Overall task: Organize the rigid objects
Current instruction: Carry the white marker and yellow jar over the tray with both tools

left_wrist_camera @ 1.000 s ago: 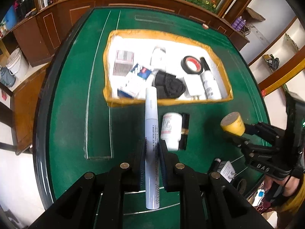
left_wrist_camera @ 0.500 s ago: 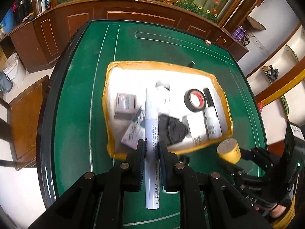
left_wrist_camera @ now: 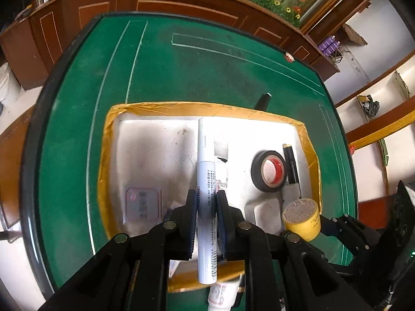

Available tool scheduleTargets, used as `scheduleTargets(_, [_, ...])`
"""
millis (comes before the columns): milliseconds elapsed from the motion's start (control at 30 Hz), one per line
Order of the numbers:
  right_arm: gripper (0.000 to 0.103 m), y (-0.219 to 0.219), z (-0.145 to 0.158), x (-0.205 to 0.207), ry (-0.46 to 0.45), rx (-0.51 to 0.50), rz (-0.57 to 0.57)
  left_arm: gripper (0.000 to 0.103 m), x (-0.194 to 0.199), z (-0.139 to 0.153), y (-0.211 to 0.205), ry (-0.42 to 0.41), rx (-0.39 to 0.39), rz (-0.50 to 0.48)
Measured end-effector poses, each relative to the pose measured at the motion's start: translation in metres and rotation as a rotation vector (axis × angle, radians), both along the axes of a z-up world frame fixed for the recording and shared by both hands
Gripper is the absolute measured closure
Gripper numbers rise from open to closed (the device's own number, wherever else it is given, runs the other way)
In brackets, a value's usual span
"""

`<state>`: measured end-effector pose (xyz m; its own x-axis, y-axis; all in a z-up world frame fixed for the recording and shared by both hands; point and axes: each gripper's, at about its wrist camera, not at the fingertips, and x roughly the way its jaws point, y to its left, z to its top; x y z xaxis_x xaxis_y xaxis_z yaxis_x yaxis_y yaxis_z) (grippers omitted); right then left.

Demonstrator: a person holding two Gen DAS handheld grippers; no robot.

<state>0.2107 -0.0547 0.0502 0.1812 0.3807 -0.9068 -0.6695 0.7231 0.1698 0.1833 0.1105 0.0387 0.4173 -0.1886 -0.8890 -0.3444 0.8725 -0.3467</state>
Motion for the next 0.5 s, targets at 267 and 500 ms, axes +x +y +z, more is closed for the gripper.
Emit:
scheduleTargets(267, [0.061,0.023,-0.010,0.022,0.009,-0.003,-0.022,0.089,0.010,-0.022,0.016,0.034,-0.013,0.027])
scheduleTargets(500, [0.061,0.035,-0.024,0.033,0.032,-0.011,-0.031,0.089,0.008,-0.021,0.035,0.033,0.000,0.040])
